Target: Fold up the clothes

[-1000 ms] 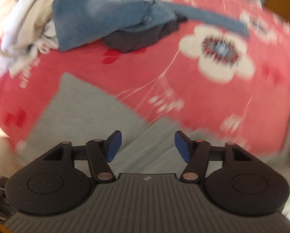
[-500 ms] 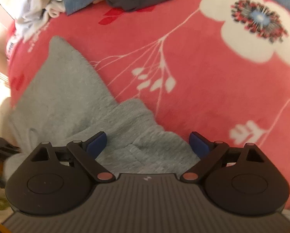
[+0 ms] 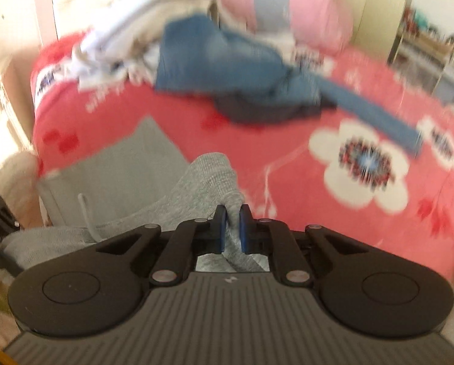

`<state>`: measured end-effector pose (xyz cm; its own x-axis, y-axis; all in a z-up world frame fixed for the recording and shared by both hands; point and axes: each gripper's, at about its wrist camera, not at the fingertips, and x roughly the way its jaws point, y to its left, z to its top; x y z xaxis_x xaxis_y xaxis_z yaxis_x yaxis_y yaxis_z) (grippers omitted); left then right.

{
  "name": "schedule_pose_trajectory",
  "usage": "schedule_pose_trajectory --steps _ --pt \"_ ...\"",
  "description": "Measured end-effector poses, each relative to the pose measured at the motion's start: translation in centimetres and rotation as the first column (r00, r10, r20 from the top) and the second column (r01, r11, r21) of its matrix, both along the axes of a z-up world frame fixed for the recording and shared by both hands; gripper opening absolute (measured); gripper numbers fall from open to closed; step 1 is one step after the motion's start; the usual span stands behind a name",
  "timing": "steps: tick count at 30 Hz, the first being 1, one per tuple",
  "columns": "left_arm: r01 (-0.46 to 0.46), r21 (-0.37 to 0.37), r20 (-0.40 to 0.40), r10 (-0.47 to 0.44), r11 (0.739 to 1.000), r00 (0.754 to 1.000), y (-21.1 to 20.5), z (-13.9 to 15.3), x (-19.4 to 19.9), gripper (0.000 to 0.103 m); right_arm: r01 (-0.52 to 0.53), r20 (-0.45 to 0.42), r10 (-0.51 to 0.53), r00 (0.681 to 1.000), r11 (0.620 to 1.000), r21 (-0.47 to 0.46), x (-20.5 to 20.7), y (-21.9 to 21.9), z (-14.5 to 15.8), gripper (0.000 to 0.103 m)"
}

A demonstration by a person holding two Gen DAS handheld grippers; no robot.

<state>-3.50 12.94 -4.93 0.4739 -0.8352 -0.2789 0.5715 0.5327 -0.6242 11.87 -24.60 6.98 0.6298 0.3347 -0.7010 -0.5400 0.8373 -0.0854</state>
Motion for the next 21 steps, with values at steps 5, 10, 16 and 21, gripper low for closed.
schedule_pose_trajectory --steps 5,10,16,21 --pt "-0.096 -0.029 0.043 0.097 0.995 0.994 0.6 0.0 -0.8 0.014 -0.030 0.116 0.029 0.993 0.999 0.012 0.1 2.8 3.1 0.007" --pt "-0.248 -0.081 0.029 0.251 0.965 0.968 3.4 -0.7 -0.3 0.013 -0.076 0.219 0.061 0.974 0.995 0.062 2.3 7.1 4.6 0.005" --pt "-0.456 -0.106 0.040 0.462 0.884 0.886 11.9 1.2 0.0 0.013 -0.175 0.284 0.136 0.949 0.977 0.118 8.4 15.1 5.2 0.005" --pt "-0.602 -0.064 -0.006 0.603 0.796 0.798 18.1 1.2 1.8 0.013 -0.284 0.292 0.226 0.930 0.942 0.176 15.0 23.7 5.0 0.005"
